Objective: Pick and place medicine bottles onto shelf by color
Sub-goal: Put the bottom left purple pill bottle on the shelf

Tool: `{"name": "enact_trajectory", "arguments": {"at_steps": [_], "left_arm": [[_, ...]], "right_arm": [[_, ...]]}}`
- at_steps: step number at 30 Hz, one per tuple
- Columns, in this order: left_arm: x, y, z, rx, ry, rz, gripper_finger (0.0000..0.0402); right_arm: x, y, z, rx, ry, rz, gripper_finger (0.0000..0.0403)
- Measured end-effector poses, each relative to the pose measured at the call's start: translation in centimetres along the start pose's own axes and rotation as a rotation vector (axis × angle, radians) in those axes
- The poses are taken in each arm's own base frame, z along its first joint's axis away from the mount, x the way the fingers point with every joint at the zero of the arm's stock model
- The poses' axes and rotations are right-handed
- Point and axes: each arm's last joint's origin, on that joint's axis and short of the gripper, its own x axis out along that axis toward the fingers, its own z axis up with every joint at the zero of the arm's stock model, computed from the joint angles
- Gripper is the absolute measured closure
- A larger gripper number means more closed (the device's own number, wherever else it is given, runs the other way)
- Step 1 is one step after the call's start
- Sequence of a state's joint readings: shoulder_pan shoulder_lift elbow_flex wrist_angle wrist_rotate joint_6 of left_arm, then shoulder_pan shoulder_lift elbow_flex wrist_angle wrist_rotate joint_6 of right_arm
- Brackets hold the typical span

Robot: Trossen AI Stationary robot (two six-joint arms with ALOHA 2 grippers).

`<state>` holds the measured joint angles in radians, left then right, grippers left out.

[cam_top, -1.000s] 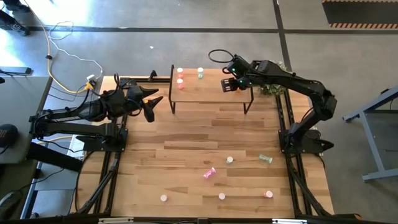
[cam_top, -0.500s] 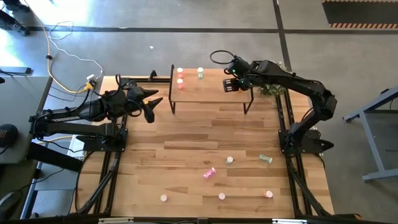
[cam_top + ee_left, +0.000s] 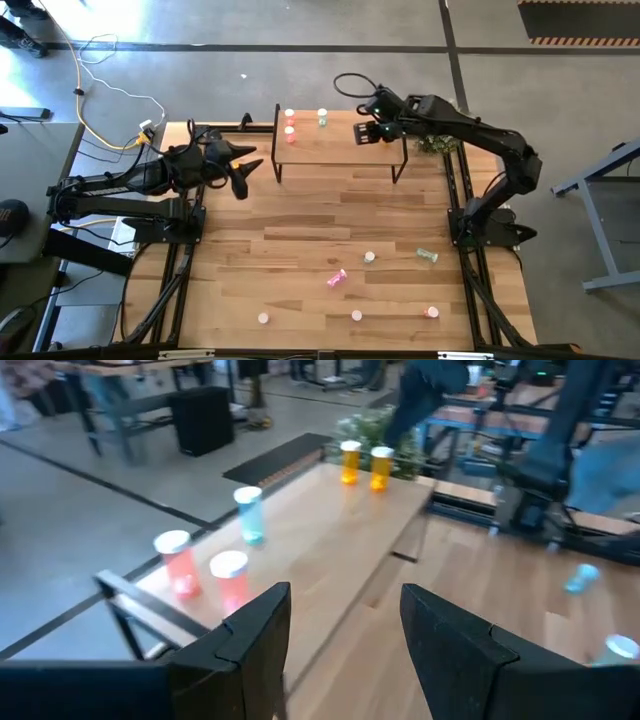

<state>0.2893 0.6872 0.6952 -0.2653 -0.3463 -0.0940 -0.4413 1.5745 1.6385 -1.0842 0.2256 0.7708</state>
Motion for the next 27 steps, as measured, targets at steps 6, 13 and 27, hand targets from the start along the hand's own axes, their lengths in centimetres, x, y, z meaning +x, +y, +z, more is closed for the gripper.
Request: {"name": "enact_trajectory", "arguments": {"at_steps": [6, 13, 27], "left_arm": [[0.2, -0.3, -0.1, 0.011, 0.016, -0.074, 0.0222], [0.0, -0.7, -0.5, 0.021, 0.067, -0.208, 0.0222], [-0.4, -1.7, -1.2, -0.049, 0.161, -0.399, 0.0222]], "right_arm": [[-4.0, 2.2, 0.6, -0.065, -0.098, 0.119, 0.0265], [-6.7, 4.4, -0.8, -0.133, -0.128, 0.216, 0.0265], [-9.0, 6.7, -7.5, -0.218, 0.011, 0.188, 0.0265]]}}
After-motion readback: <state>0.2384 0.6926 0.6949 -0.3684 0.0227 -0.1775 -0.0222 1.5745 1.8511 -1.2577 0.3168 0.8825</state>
